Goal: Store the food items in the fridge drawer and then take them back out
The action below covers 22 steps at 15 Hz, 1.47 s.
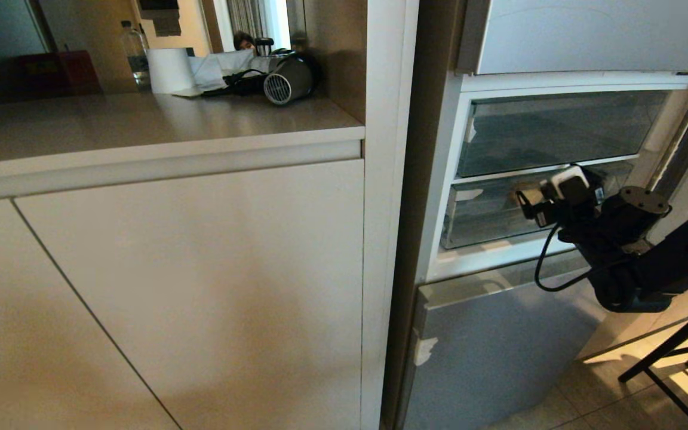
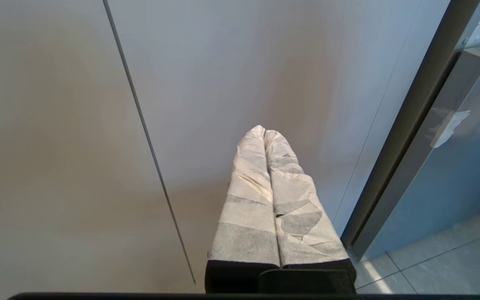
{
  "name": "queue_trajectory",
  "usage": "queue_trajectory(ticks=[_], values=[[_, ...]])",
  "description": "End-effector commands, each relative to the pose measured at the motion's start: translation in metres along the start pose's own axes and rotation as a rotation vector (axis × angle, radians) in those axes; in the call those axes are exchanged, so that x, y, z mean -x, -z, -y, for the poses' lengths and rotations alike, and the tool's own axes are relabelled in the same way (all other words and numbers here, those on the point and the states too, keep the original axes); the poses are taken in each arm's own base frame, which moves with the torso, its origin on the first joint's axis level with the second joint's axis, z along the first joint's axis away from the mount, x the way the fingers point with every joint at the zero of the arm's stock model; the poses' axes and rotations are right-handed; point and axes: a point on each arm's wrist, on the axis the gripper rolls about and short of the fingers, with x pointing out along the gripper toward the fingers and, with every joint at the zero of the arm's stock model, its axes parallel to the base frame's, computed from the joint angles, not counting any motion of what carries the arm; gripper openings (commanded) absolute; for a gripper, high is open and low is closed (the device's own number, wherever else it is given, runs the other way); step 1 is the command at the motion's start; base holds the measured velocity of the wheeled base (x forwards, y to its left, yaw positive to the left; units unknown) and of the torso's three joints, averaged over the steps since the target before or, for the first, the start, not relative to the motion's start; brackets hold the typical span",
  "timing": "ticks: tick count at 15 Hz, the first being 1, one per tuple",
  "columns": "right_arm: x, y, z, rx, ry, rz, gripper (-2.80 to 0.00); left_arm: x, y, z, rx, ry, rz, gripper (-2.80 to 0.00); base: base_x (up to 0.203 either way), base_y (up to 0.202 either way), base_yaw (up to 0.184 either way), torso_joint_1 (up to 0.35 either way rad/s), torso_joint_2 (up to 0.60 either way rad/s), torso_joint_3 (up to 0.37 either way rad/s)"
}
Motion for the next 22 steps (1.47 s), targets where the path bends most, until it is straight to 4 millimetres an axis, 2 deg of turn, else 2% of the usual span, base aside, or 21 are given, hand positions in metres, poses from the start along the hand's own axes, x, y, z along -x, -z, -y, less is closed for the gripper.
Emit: queue_trajectory(ticks=[1, 7, 13, 17, 22], values=[[-0.003, -0.002, 0.002, 0.006, 0.013, 0.017, 0.0, -0.001, 0.002, 0.0, 0.0, 0.0, -0.009, -2.8, 0.0, 0.0, 0.0, 0.0, 0.0, 0.0], [-0.001, -0.009, 0.006, 0.009, 0.019, 0.028, 0.0, -0.001, 0.002, 0.0, 0.0, 0.0, -0.009, -2.8, 0.0, 0.0, 0.0, 0.0, 0.0, 0.0], [0.018, -0.029, 0.018, 0.031, 0.02, 0.025, 0.0, -0.001, 0.002, 0.0, 0.0, 0.0, -0.009, -2.8, 0.0, 0.0, 0.0, 0.0, 0.0, 0.0], [0.036, -0.042, 0.026, 0.032, 0.014, 0.015, 0.0, -0.001, 0.003, 0.0, 0.0, 0.0, -0.01, -2.8, 0.0, 0.0, 0.0, 0.0, 0.0, 0.0], [0.071, -0.059, 0.033, 0.04, -0.013, -0.022, 0.0, -0.001, 0.002, 0.0, 0.0, 0.001, -0.009, -2.8, 0.0, 0.0, 0.0, 0.0, 0.0, 0.0]])
